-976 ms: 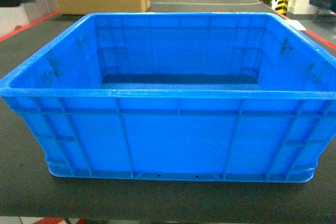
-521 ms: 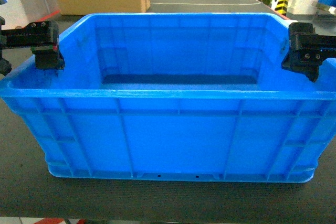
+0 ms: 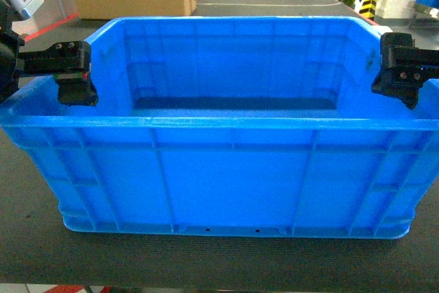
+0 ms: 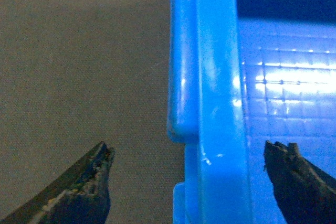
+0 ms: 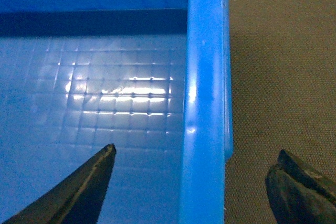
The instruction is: Place box next to blue box on left shelf
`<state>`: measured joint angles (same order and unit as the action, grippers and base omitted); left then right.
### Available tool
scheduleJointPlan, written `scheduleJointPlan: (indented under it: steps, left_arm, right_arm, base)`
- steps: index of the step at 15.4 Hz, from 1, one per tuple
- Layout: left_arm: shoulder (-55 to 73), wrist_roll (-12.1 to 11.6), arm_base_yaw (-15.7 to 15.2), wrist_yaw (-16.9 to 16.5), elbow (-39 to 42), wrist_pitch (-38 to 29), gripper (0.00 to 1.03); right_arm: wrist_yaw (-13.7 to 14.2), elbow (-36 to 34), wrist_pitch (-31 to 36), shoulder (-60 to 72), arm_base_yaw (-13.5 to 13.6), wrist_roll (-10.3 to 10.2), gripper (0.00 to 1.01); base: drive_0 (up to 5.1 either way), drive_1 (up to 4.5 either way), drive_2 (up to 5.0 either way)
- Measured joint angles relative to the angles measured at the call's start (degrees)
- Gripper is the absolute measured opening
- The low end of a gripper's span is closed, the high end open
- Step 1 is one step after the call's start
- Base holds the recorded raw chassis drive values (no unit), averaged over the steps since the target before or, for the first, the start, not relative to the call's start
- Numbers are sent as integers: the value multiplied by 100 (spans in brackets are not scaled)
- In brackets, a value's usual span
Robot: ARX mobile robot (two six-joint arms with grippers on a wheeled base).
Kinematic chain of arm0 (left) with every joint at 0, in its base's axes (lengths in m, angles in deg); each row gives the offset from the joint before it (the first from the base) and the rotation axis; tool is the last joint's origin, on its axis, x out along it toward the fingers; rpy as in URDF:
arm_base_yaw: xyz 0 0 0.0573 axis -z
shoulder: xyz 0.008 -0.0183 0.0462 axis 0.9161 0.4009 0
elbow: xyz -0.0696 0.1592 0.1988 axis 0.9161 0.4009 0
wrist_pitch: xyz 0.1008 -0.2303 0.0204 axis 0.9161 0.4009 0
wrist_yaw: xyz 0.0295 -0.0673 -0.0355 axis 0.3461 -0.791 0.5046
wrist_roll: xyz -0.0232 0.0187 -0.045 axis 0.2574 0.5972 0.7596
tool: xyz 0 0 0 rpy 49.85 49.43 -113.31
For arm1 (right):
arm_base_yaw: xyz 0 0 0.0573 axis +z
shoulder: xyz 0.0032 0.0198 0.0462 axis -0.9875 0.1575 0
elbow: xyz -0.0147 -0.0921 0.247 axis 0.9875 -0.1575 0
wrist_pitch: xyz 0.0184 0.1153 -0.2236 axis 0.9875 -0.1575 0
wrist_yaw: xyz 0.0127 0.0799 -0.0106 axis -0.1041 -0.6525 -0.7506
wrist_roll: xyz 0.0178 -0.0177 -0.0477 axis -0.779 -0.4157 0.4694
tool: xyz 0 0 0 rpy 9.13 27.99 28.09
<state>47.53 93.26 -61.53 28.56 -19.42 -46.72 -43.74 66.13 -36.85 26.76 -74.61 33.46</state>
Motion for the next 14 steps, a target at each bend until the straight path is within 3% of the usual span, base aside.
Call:
scheduleJointPlan:
  steps: [8,9,14]
  left_arm:
    - [-26,-13,15,-7,11,151,15]
    - [-68,-20,66,118,39,153,9]
    - [-328,-28,87,236,48,166,7]
  right_arm:
    - [68,-24,-98,-35,44,68,20]
    - [31,-35,-92,-66,87,98,11]
    - [37,-96,-81,-402,236,70,9]
  base:
    - [0,0,0]
    - [0,0,0]
    - [0,0,0]
